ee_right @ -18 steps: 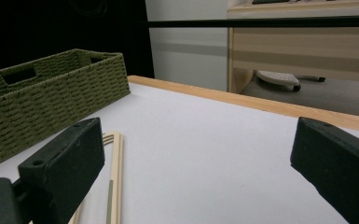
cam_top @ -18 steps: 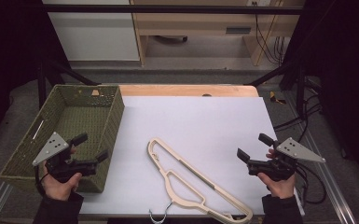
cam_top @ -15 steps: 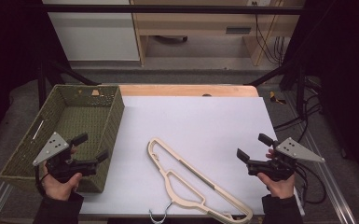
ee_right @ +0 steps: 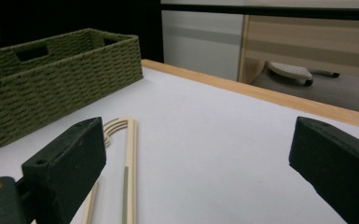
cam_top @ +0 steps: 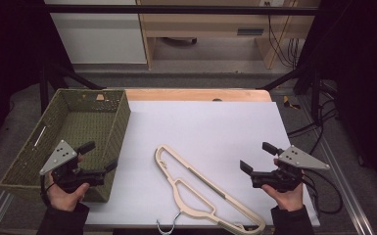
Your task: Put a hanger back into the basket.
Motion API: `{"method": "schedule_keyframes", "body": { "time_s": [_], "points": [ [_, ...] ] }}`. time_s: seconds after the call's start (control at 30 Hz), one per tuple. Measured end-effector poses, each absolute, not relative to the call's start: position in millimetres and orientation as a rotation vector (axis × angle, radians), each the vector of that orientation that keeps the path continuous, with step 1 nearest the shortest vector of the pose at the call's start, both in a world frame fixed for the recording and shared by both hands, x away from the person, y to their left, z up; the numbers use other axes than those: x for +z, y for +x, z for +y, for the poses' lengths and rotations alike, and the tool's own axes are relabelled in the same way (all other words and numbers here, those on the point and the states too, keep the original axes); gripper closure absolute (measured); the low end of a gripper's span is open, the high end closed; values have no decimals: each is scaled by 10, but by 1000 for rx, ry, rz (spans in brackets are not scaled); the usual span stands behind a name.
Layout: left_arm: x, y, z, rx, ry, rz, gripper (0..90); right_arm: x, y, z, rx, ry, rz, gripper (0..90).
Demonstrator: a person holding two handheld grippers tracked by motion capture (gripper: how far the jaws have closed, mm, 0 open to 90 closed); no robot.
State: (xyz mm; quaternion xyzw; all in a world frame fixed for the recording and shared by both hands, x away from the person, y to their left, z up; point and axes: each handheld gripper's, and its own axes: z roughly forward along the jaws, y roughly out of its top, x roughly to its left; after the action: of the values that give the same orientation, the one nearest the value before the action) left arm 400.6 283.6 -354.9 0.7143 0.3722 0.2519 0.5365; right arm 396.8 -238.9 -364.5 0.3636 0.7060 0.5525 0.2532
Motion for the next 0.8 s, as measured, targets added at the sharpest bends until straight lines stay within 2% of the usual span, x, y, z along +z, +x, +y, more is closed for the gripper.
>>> {"method": "schedule_keyframes", "body": {
  "time_s": [0.47, 0.8],
  "points": [
    [-3599, 4022, 2779, 591, 1735, 882, 38, -3725, 3934, -1895, 1388, 920, 2157, 58],
    [-3602, 4011, 2728, 590, 1748, 871, 38, -3837, 3856, -1551, 1331, 853, 2326, 135]
  ]
}}
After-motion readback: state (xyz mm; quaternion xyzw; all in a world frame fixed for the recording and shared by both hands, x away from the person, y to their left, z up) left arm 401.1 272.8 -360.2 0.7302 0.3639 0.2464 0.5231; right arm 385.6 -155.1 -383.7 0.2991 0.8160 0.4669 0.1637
